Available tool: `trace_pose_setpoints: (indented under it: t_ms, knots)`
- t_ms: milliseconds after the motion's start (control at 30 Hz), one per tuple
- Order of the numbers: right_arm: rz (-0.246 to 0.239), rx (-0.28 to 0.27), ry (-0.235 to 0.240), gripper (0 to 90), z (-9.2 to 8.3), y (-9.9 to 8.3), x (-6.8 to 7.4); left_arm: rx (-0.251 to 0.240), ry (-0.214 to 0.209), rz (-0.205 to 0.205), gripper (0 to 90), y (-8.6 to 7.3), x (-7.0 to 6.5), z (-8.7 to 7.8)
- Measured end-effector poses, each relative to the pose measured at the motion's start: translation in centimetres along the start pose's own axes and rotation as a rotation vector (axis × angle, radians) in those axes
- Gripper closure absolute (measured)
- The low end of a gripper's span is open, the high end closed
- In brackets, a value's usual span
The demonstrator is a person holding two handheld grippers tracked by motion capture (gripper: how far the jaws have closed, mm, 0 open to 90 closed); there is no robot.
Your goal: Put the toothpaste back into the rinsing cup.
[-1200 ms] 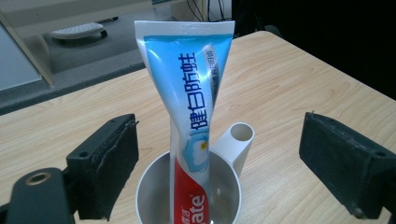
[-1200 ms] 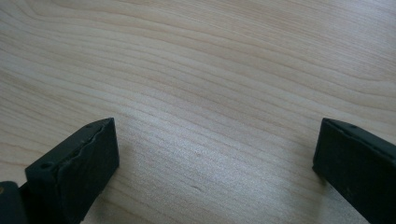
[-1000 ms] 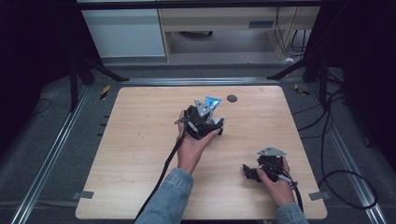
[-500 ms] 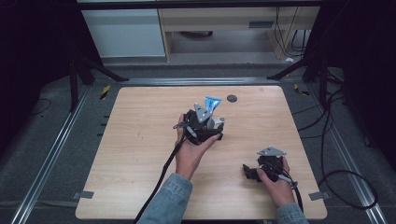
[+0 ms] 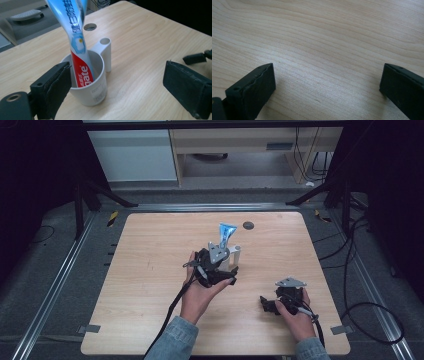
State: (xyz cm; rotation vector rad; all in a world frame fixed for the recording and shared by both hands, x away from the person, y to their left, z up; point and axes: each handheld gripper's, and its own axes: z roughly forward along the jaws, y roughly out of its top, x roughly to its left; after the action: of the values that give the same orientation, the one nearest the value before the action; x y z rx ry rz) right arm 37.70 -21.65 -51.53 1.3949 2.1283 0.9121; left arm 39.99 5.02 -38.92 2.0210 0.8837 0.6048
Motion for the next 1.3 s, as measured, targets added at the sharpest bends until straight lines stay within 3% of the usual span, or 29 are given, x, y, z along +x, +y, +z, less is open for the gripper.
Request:
trace_pose_setpoints:
  t_ms: [267, 533, 1000, 1300]
  knots:
    - [0.000, 0.000, 0.000, 0.4, 0.0, 0.0, 0.0, 0.045, -0.020, 0.016, 7.7, -1.5, -0.1, -0.1]
    - [0.000, 0.000, 0.000, 0.4, 0.0, 0.0, 0.0, 0.100, -0.019, 0.006, 7.6, -3.7, 0.8, 0.1]
    - [0.000, 0.000, 0.000, 0.4, 0.0, 0.0, 0.0, 0.147, 0.025, -0.080, 7.6, -6.7, 4.0, -0.3]
    - [0.000, 0.000, 0.000, 0.4, 0.0, 0.0, 0.0, 0.180, 0.083, -0.117, 8.1, -8.6, 7.4, -1.3]
